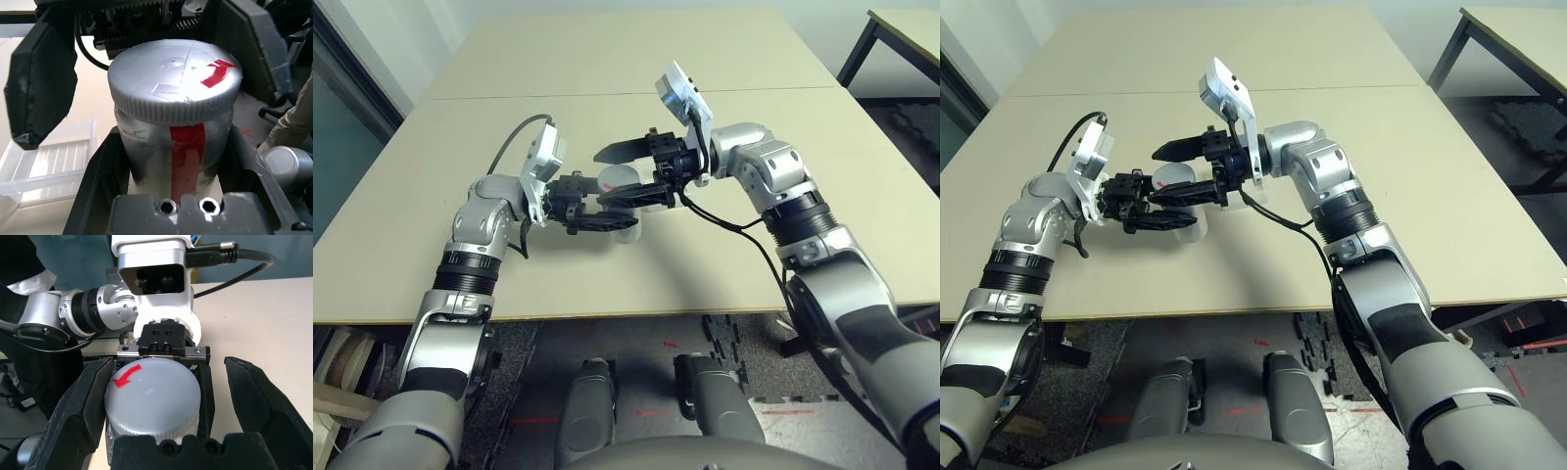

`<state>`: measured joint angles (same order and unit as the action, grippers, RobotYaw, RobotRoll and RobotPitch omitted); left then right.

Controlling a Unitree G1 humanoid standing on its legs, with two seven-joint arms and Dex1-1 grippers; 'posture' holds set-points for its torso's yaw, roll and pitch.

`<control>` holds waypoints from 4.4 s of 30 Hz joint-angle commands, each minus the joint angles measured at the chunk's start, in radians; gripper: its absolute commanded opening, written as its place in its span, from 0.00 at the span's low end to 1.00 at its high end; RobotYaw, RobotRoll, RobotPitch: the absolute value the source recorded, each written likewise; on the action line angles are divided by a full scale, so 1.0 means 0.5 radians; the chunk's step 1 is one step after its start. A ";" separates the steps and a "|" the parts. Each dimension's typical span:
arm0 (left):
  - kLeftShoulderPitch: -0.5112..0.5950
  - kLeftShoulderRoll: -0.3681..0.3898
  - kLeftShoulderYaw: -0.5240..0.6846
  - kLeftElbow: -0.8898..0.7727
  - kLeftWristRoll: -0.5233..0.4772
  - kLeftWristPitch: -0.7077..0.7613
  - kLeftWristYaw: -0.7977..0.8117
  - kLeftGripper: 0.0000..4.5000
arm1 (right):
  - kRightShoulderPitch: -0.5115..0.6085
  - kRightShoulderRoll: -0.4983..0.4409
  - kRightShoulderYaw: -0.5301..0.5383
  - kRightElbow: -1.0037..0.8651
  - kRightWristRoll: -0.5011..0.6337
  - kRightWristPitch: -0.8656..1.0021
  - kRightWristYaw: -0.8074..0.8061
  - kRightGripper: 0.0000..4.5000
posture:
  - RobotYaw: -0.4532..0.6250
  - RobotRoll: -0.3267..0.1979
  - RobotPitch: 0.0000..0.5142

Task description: Pour the medicine from the bottle into the box.

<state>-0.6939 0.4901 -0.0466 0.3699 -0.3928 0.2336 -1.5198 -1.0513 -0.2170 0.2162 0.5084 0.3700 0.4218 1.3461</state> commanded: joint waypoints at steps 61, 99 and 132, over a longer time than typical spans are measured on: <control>-0.038 0.032 0.061 0.139 -0.013 -0.150 0.105 0.59 | 0.014 0.044 0.041 -0.253 -0.122 0.162 -0.347 1.00 | 0.37 0.62 0.20; -0.062 0.036 0.061 0.211 0.006 -0.165 0.084 0.59 | 0.119 -0.496 -0.201 -0.236 -0.052 0.241 -0.317 1.00 | 0.34 0.62 0.18; -0.083 0.088 0.052 0.231 0.017 -0.134 0.072 0.59 | -0.031 -0.039 0.021 -0.395 -0.066 0.271 -0.403 1.00 | 0.37 0.62 0.22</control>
<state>-0.7377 0.5255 -0.0126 0.4910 -0.3906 0.1581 -1.4772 -1.0551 -0.2334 0.2036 0.3017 0.3564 0.5814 1.1333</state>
